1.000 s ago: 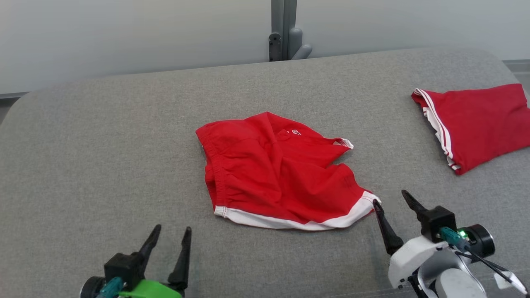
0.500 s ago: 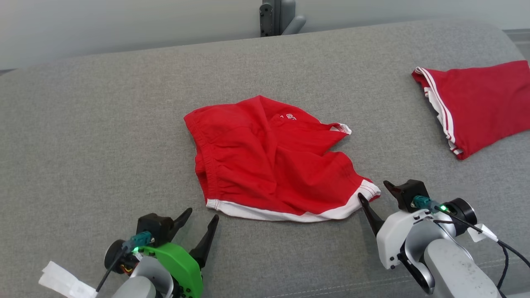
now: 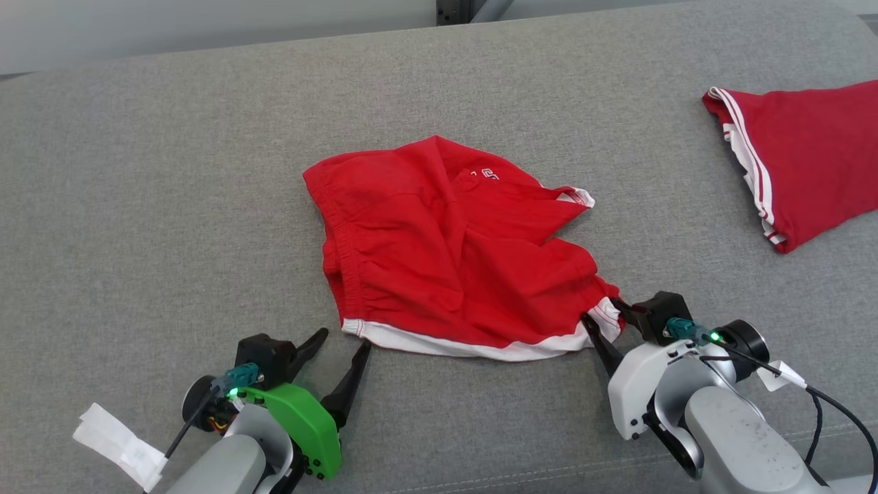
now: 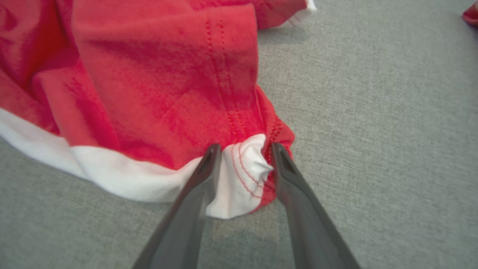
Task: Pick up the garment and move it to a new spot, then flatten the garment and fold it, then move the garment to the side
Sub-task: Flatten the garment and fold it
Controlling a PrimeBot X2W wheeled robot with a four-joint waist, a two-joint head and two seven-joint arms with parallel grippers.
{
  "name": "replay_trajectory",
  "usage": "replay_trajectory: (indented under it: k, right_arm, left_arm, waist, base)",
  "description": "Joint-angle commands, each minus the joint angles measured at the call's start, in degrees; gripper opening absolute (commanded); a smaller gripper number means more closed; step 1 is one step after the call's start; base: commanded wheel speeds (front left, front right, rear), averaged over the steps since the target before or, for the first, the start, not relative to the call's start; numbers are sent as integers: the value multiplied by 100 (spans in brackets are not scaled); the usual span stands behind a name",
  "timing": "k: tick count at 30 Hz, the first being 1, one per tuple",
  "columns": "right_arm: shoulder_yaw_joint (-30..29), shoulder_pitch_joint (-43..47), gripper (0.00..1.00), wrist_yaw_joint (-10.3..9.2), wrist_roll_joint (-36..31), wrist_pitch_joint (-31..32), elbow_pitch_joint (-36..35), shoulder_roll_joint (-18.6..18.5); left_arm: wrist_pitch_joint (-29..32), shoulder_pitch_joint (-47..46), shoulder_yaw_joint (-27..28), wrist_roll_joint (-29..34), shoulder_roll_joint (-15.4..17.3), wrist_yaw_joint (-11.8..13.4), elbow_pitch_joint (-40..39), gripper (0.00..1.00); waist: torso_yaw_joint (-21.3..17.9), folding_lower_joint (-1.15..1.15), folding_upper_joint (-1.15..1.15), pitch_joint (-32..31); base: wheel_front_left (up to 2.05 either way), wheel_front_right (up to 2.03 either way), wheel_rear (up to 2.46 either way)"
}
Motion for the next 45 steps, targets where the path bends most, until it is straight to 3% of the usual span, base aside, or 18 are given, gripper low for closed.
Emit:
replay_trajectory:
  k: [1, 11, 20, 24, 25, 27, 28, 29, 30, 34, 39, 45]
  right_arm:
    - [26, -23, 65, -10, 50, -20, 75, -43]
    - [112, -37, 69, -10, 135, -148, 230, -74]
    - [183, -48, 56, -10, 185, -154, 283, -73]
    - [223, -82, 45, -10, 198, -162, 283, -67]
    - [237, -89, 37, -10, 204, -154, 281, -64]
    - [252, -112, 0, -11, 218, -141, 279, -77]
    - [264, -134, 0, -12, 245, -138, 284, -93]
    - [264, -154, 0, -13, 257, -158, 279, -99]
    - [252, -180, 0, -15, 267, -192, 259, -113]
    - [117, -211, 0, -15, 314, -306, 68, -152]
    - [-199, 6, 0, -10, 676, -315, -421, -165]
    - [-580, 484, 0, -10, 1764, -48, -1376, -286]
  left_arm:
    - [-53, -108, -53, -73, 36, -15, 44, 100]
    - [-288, -438, -595, -463, 220, -16, -69, 100]
    - [-379, -561, -885, -572, 292, -16, -15, 100]
    - [-402, -644, -1030, -659, 272, -16, 35, 100]
    - [-412, -662, -1086, -681, 266, -15, 34, 100]
    - [-434, -724, -1231, -758, 264, -16, -51, 100]
    - [-446, -805, -1429, -845, 340, -16, -116, 65]
    - [-446, -847, -1466, -912, 371, -15, -137, 43]
    - [-447, -882, -1516, -938, 389, -15, -155, 0]
    - [-480, -956, -1605, -1108, 499, -15, -305, 0]
    - [-486, -835, -1271, -1350, 813, -16, -905, 0]
    - [-484, -415, -597, -1638, 1328, -3, -2028, 0]
  waist:
    - [-20, 0, 66, -3]
    - [-55, 0, 66, 7]
    - [-78, 0, 66, 36]
    - [-93, 0, 66, 77]
    - [-97, 0, 66, 88]
    - [-99, 0, 66, 120]
    - [-106, 0, 66, 139]
    - [-114, 0, 66, 145]
    - [-126, 0, 66, 145]
    - [-168, 0, 66, 131]
    - [-253, 0, 66, 112]
    - [-308, 0, 66, 84]
  base:
    - [0, 0, 0]
    - [0, 0, 0]
    - [0, 0, 0]
    - [0, 0, 0]
    - [0, 0, 0]
    - [0, 0, 0]
    - [0, 0, 0]
    - [0, 0, 0]
    - [0, 0, 0]
    - [0, 0, 0]
    - [0, 0, 0]
    - [0, 0, 0]
